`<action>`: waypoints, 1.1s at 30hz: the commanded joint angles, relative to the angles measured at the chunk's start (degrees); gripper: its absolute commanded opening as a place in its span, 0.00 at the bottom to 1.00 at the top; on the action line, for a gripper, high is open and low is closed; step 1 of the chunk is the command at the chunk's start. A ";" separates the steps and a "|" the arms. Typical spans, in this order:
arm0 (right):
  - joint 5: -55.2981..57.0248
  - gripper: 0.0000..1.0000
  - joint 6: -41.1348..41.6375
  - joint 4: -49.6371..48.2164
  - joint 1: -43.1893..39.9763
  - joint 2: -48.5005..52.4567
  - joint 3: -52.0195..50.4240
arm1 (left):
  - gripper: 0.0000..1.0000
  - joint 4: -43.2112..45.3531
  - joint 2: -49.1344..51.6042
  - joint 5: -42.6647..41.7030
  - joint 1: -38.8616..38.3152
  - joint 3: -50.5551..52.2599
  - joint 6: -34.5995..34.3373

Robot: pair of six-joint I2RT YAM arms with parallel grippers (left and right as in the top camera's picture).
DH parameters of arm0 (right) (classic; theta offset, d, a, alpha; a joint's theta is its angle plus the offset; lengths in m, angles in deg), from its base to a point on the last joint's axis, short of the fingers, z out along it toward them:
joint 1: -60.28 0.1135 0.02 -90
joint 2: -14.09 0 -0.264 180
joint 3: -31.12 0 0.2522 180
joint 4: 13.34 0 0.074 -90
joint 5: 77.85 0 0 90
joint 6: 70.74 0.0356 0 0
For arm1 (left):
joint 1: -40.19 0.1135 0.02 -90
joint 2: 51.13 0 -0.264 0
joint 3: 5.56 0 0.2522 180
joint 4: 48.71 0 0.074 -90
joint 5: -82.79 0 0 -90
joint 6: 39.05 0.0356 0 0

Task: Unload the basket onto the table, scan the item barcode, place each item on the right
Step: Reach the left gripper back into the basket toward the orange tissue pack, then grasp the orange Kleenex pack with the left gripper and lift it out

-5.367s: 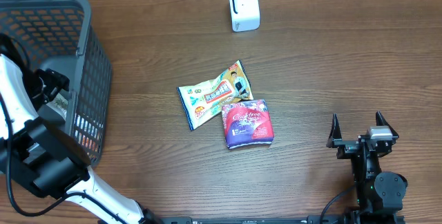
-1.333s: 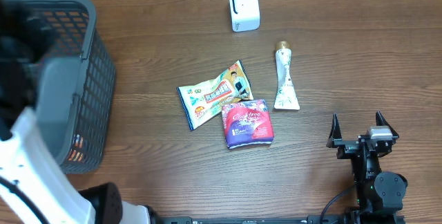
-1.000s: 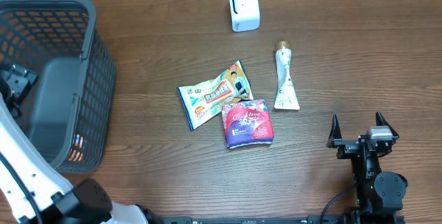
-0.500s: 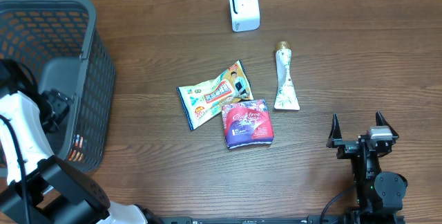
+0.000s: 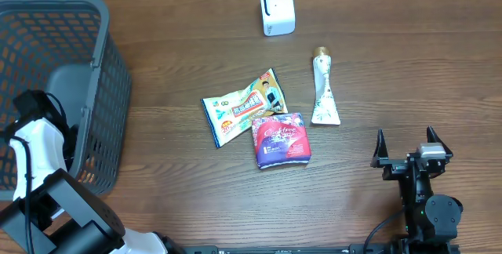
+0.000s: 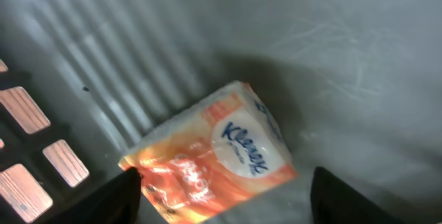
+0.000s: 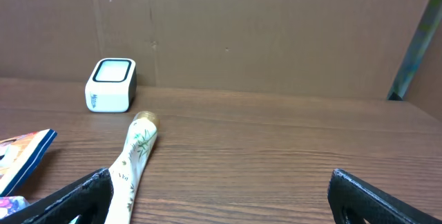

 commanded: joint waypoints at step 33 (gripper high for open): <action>0.39 1.00 -0.02 -0.35 0.26 -0.44 -0.59 | 0.04 -7.87 -3.50 -13.90 0.26 -30.60 -0.13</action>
